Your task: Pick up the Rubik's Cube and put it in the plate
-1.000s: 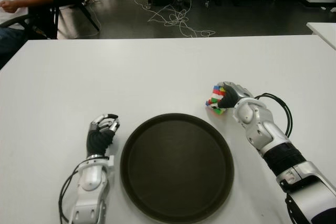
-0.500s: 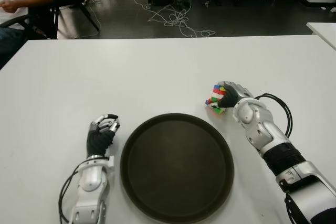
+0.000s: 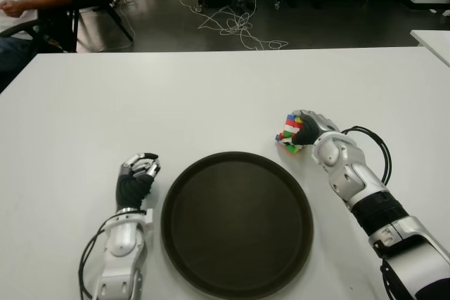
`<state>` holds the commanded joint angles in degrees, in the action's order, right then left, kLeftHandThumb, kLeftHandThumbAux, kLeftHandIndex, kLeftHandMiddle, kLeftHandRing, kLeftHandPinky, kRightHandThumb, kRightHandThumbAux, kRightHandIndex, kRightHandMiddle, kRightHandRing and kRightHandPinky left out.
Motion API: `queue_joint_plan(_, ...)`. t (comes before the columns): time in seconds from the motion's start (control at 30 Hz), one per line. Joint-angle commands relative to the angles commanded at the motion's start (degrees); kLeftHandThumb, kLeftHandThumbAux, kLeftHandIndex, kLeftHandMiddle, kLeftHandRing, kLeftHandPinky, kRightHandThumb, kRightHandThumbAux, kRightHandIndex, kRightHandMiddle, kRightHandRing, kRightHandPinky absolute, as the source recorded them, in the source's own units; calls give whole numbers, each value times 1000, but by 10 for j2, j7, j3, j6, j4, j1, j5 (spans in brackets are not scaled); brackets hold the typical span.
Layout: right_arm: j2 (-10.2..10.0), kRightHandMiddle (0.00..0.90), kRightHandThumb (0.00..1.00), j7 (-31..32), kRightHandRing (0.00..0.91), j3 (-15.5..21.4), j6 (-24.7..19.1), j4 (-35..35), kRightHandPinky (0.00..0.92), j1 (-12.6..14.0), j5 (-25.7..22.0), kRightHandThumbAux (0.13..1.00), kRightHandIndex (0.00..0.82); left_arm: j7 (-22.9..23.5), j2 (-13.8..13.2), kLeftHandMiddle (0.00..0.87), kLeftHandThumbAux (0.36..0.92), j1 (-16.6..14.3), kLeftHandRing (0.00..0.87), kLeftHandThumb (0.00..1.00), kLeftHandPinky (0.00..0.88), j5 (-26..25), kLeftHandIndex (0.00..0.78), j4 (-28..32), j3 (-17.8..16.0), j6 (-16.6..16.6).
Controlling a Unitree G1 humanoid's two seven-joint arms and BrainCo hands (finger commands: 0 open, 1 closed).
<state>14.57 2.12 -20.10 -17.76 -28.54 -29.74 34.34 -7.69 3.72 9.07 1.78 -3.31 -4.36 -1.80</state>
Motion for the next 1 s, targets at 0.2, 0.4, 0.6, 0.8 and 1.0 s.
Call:
queue_joint_plan(0.2, -10, 761, 683, -36, 788, 18, 16, 1, 785, 7, -14, 732, 433, 1, -1, 812, 704, -1, 825, 712, 815, -2, 444, -1, -1, -2)
queue_joint_plan(0.4, -20, 771, 687, -84, 794, 80, 53, 79, 787, 54, -64, 731, 437, 4, -1, 810, 704, -3, 823, 712, 814, -8, 444, -4, -4, -5)
queue_joint_plan(0.6, -29, 779, 690, -109, 803, 111, 92, 134, 799, 85, -92, 728, 438, 1, 3, 813, 703, -4, 827, 712, 825, -12, 444, -1, -7, -8)
queue_joint_plan(0.8, -34, 791, 692, -136, 816, 131, 146, 153, 808, 98, -108, 725, 439, 1, 5, 813, 703, -4, 831, 713, 827, -14, 445, 0, -7, -9)
queue_joint_plan(1.0, -59, 793, 695, -157, 814, 137, 172, 256, 807, 138, -114, 723, 439, 4, 3, 808, 705, -6, 826, 711, 813, -16, 444, -2, -7, -13)
